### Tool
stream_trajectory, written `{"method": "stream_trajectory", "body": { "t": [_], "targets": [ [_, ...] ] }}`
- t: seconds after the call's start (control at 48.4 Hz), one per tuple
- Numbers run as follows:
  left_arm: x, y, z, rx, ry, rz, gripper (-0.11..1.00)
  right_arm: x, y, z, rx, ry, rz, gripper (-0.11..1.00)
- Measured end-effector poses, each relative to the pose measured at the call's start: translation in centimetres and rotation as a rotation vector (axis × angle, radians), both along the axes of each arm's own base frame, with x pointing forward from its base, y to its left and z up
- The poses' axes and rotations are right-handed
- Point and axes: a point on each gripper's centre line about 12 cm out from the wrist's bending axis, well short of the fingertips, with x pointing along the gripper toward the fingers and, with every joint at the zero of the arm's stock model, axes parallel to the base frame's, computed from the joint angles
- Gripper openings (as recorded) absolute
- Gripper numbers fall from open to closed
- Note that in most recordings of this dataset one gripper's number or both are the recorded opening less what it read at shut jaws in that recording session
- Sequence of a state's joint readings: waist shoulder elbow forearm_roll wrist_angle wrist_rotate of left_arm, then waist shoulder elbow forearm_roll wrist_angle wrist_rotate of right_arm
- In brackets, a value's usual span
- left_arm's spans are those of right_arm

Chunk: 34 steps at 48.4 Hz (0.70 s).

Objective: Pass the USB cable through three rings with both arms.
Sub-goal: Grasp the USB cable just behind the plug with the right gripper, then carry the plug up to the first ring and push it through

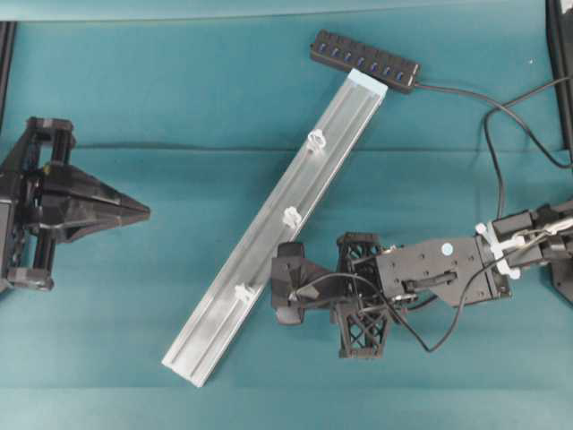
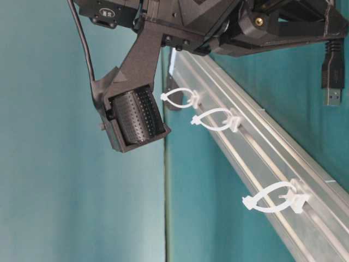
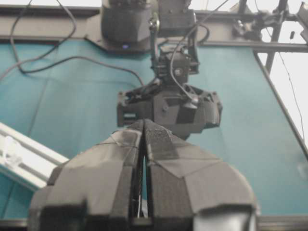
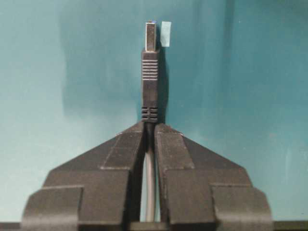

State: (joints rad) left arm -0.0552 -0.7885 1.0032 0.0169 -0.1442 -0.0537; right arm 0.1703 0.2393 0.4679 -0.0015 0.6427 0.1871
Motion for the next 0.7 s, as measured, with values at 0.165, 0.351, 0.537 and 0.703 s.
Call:
{"method": "stream_trajectory", "body": {
  "t": [0.165, 0.351, 0.537, 0.703],
  "targets": [
    [0.0, 0.0, 0.0, 0.002, 0.001, 0.000, -0.01, 0.0, 0.0, 0.0, 0.000, -0.002, 0.000, 0.07],
    [0.0, 0.0, 0.0, 0.000, 0.002, 0.000, -0.01, 0.2, -0.1, 0.6, 0.003, -0.010, -0.006, 0.07],
    [0.0, -0.1, -0.1, -0.007, 0.005, -0.004, -0.01, 0.7, -1.7, 4.8, 0.013, -0.085, -0.047, 0.07],
    [0.0, -0.1, -0.4, -0.031, 0.019, -0.004, -0.01, 0.4, -4.1, 9.7, 0.003, -0.105, -0.073, 0.07]
  ]
}}
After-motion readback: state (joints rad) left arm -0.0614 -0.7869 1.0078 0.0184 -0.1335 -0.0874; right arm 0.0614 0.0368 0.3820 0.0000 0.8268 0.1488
